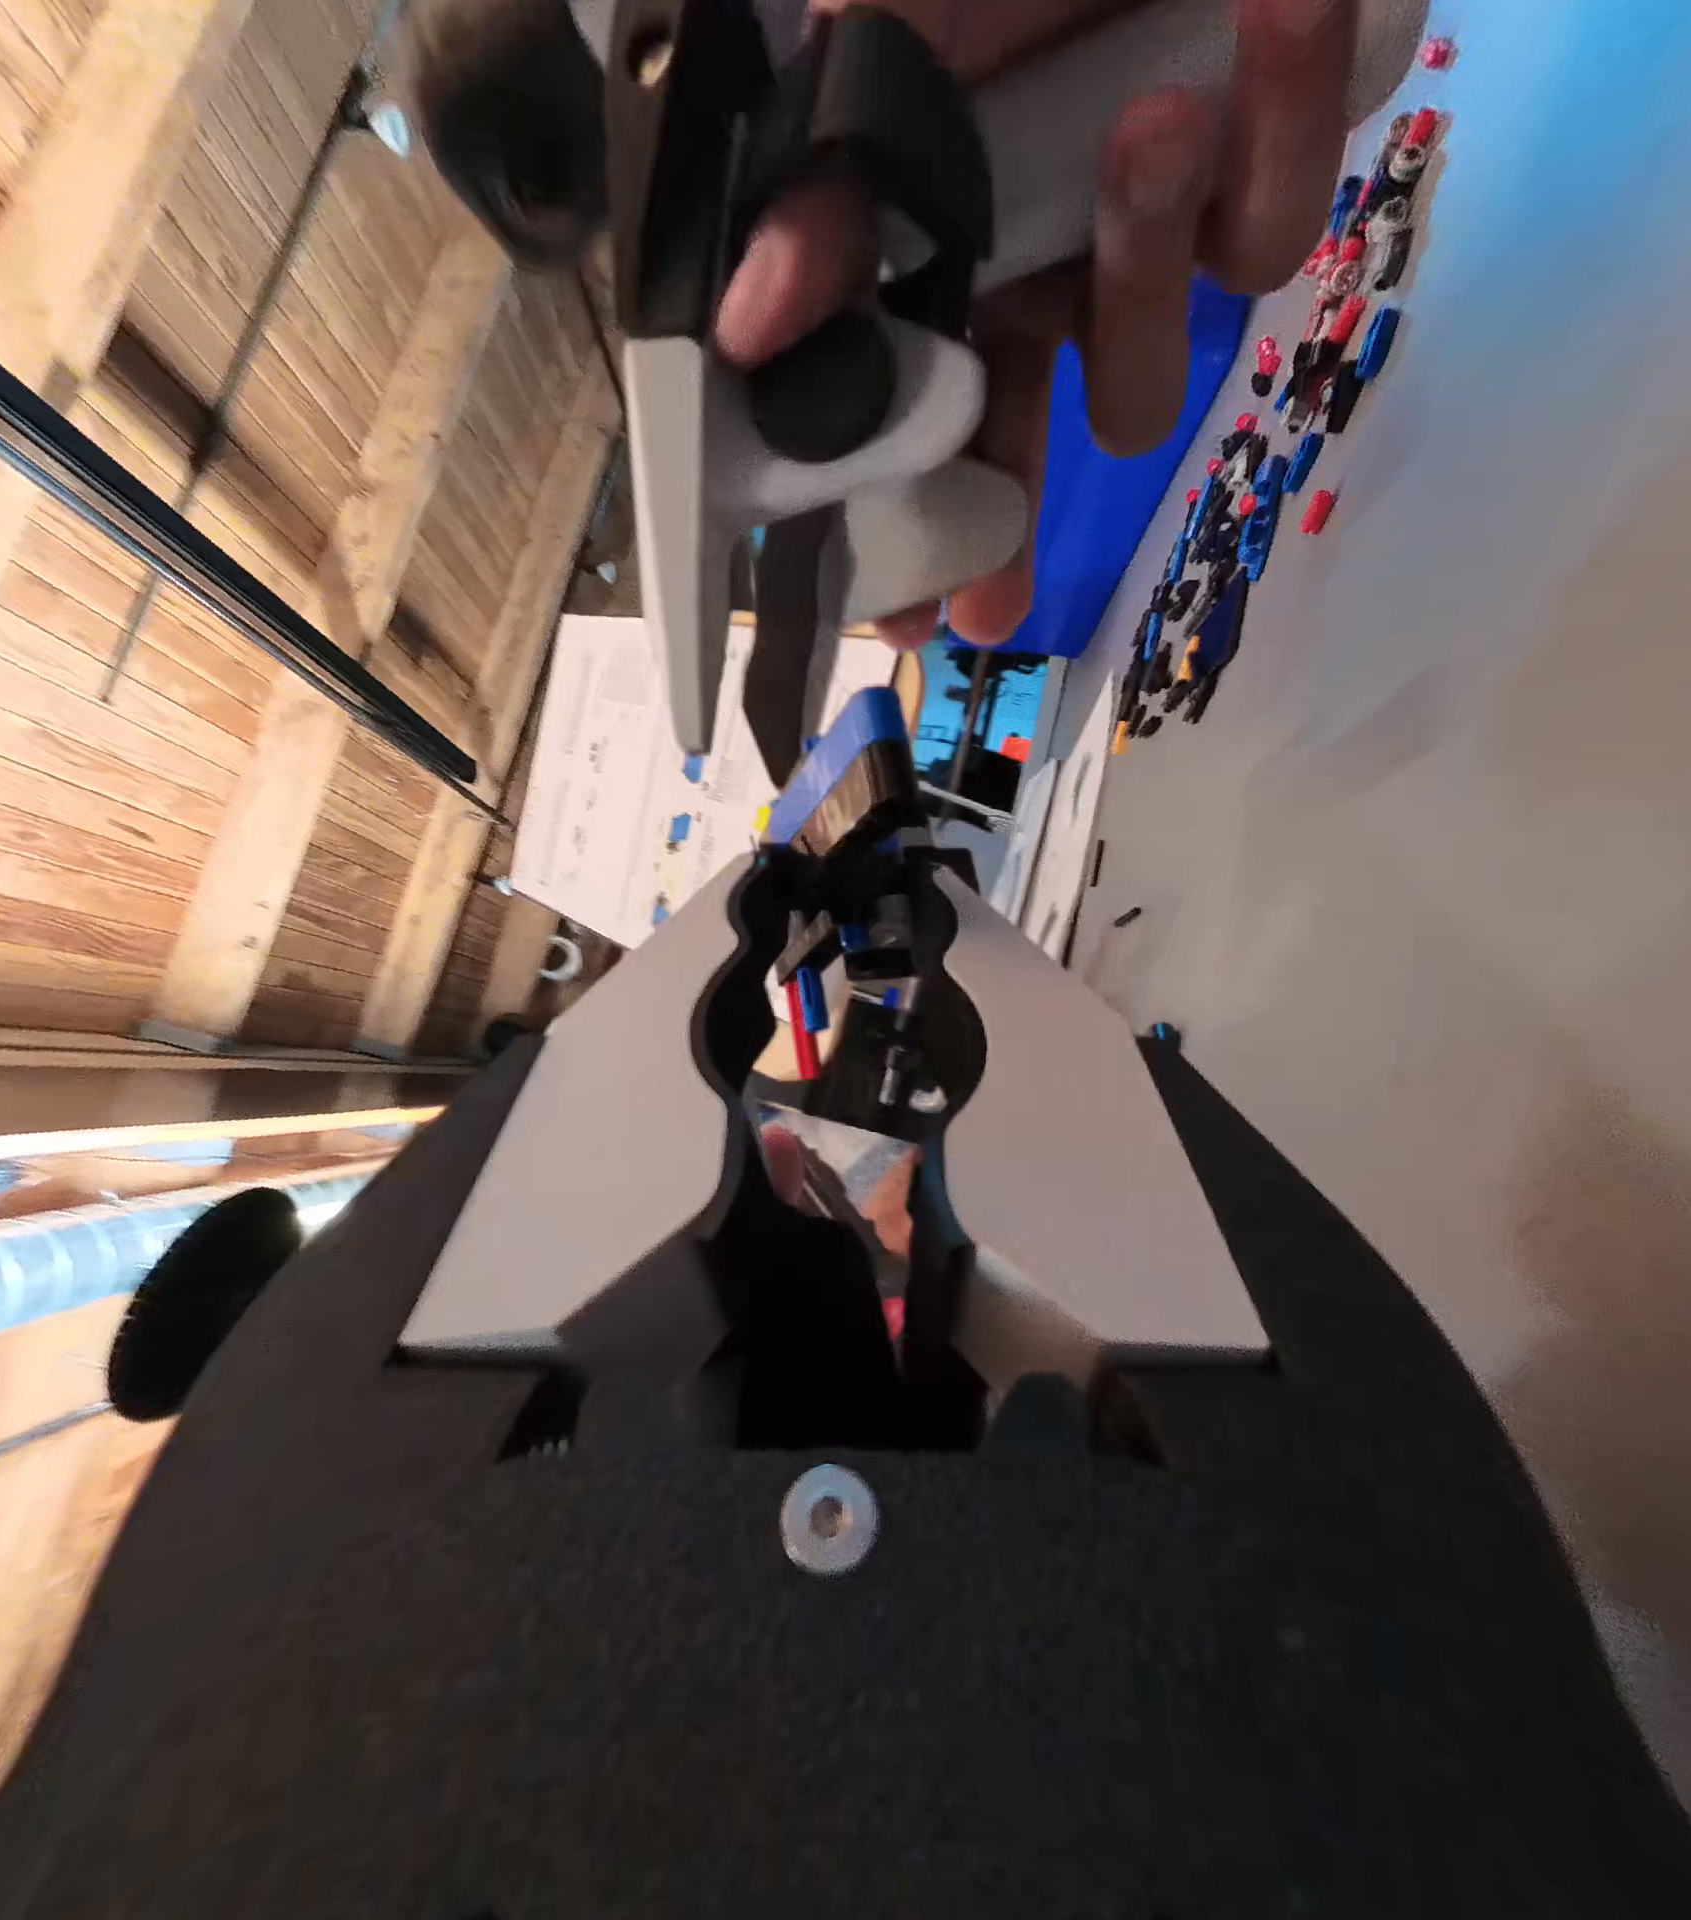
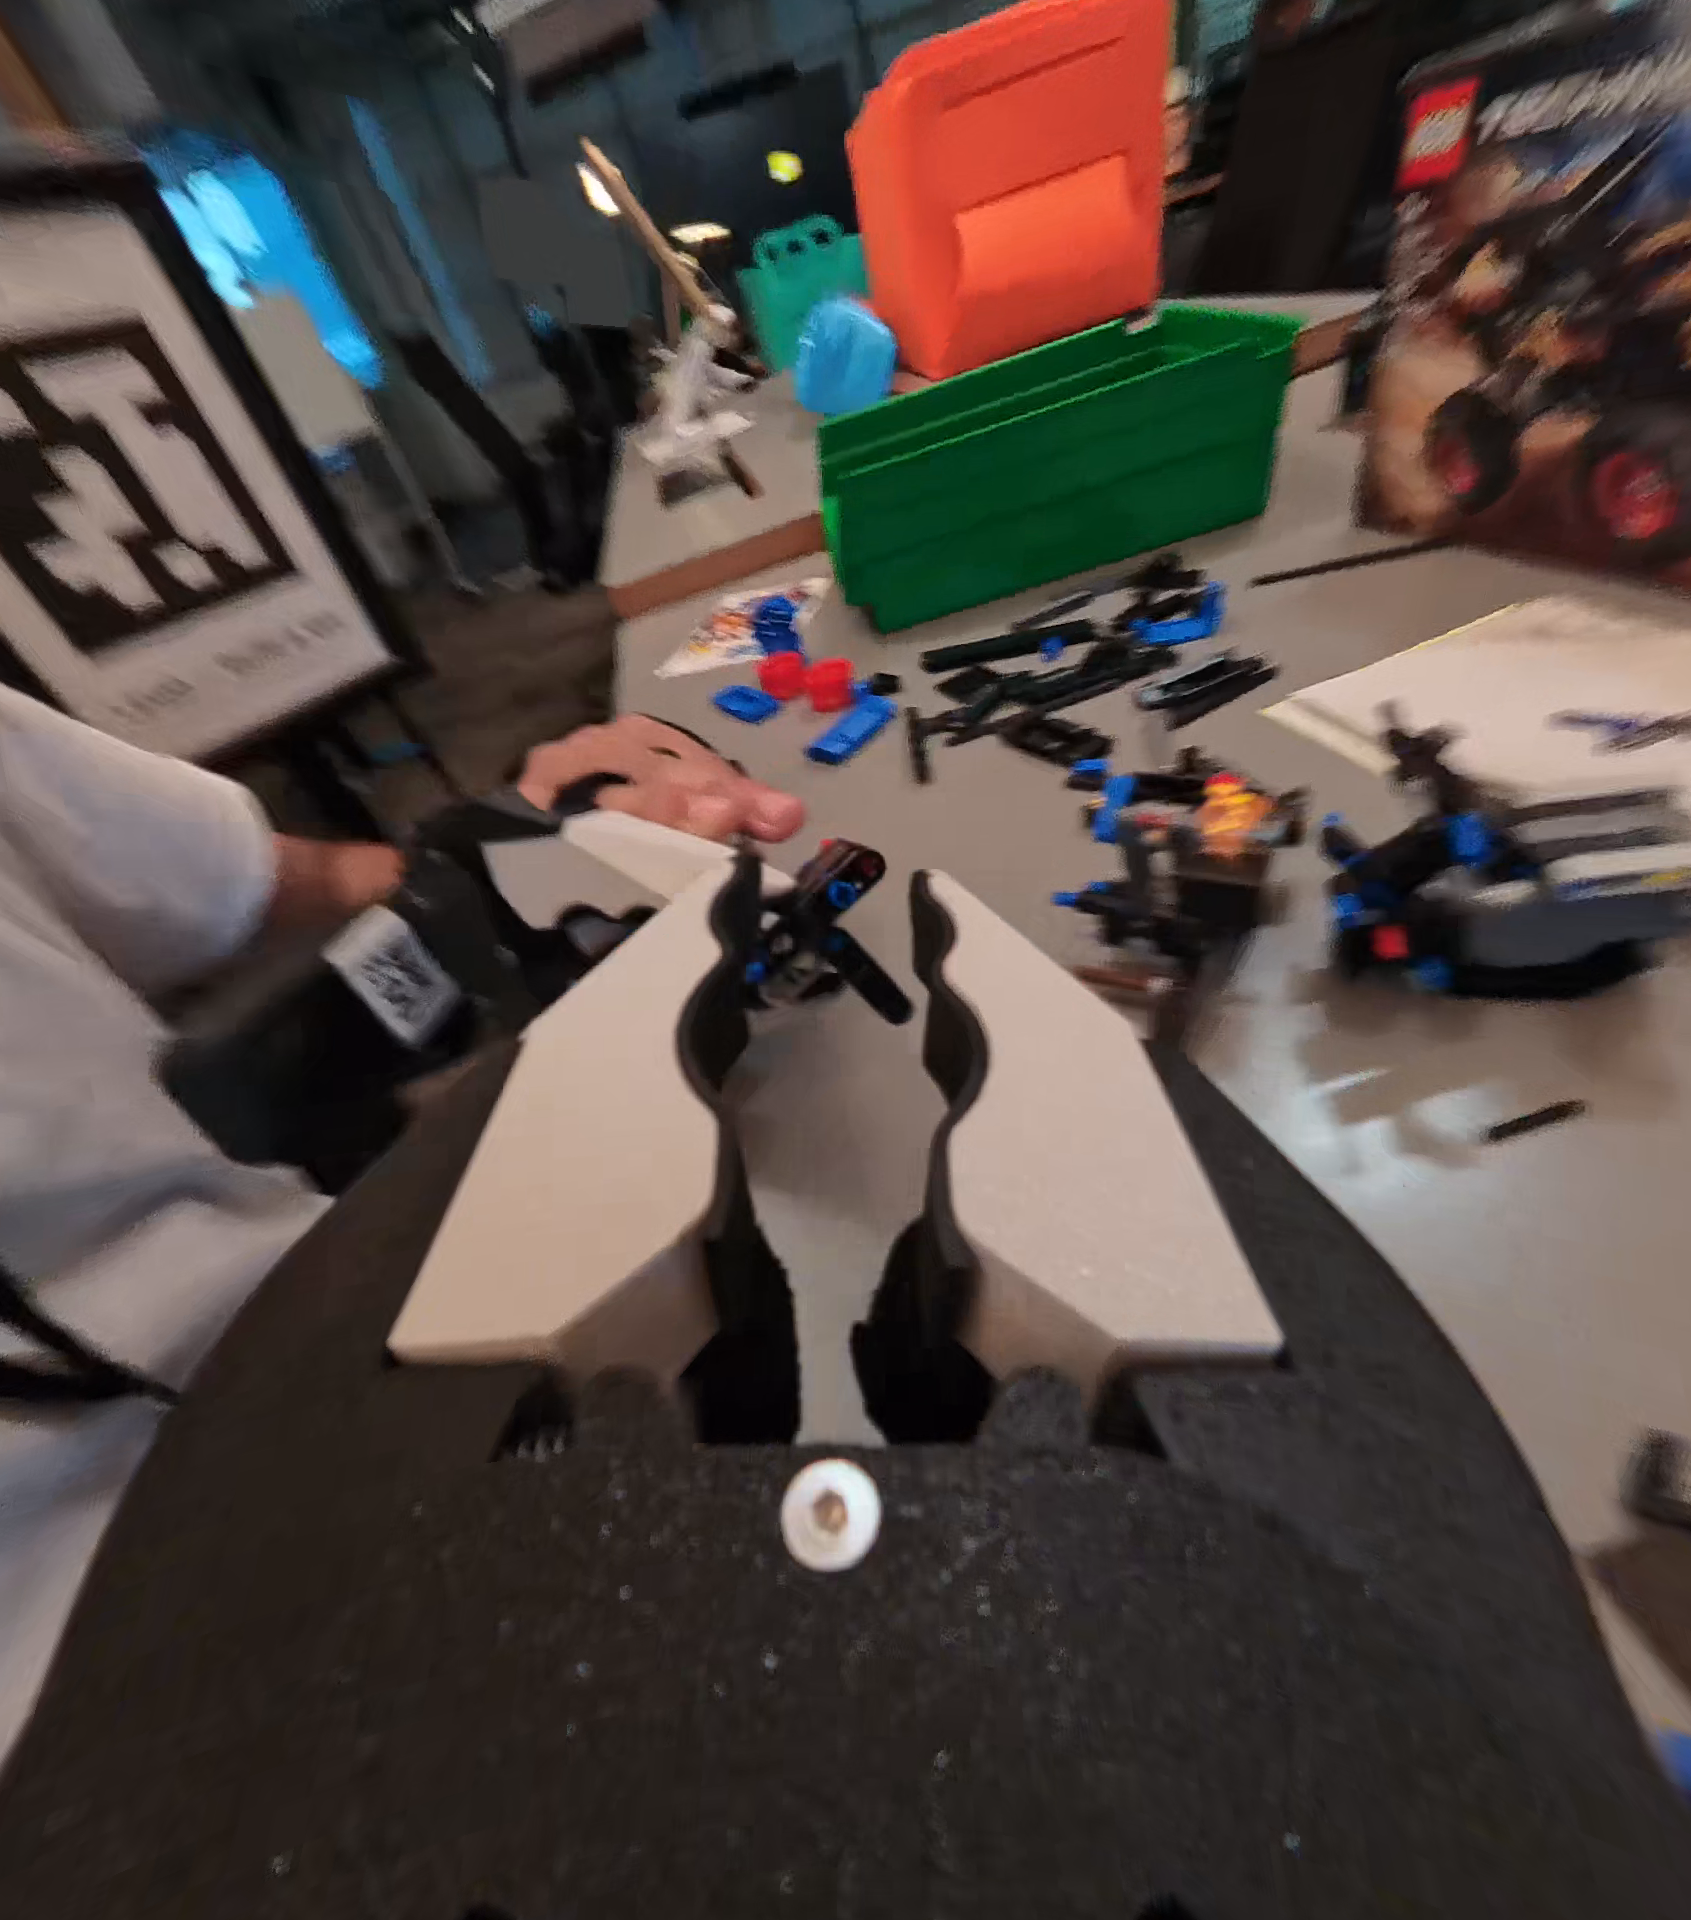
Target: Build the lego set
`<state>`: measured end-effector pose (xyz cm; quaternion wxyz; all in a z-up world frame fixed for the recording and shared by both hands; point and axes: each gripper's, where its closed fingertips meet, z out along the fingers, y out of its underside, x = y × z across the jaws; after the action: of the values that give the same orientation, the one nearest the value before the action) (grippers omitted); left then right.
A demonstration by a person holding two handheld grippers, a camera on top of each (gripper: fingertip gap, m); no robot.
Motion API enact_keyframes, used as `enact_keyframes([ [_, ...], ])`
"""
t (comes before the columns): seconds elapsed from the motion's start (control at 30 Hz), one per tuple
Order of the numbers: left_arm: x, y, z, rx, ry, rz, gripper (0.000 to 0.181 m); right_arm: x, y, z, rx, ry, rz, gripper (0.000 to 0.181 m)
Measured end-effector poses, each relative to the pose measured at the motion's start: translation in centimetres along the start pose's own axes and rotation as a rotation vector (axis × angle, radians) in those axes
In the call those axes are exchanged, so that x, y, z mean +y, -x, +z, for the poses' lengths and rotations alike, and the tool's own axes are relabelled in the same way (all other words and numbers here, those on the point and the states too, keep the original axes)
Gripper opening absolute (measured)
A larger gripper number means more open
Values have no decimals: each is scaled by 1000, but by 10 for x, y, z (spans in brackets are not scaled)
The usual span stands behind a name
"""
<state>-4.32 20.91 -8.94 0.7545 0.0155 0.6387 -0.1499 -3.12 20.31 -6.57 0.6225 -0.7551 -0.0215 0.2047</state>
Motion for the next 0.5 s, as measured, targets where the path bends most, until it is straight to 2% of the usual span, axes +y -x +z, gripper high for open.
enact_keyframes([
  [0.1, -1, 2, 0, -51, 5, 95, 21, 11, 6, 11, -87, 28, 132, 32],
  [0.23, -2, 3, -1, -71, 8, 130, 22, 12, 7, 17, -97, -1, 141, 15],
  [0.3, -3, 1, -1, -35, 1, 55, 24, 13, 7, 16, -107, 2, 152, 14],
  [0.37, 4, 0, 0, 7, 15, -45, 41, 10, -5, 10, -54, -27, 140, 11],
  [0.43, 12, -3, -1, 106, 16, -235, 52, 9, -12, 4, -39, -39, 133, 7],
  [0.5, 21, -3, -3, 221, 4, -483, 50, 11, -16, 1, -10, -36, 89, 7],
])
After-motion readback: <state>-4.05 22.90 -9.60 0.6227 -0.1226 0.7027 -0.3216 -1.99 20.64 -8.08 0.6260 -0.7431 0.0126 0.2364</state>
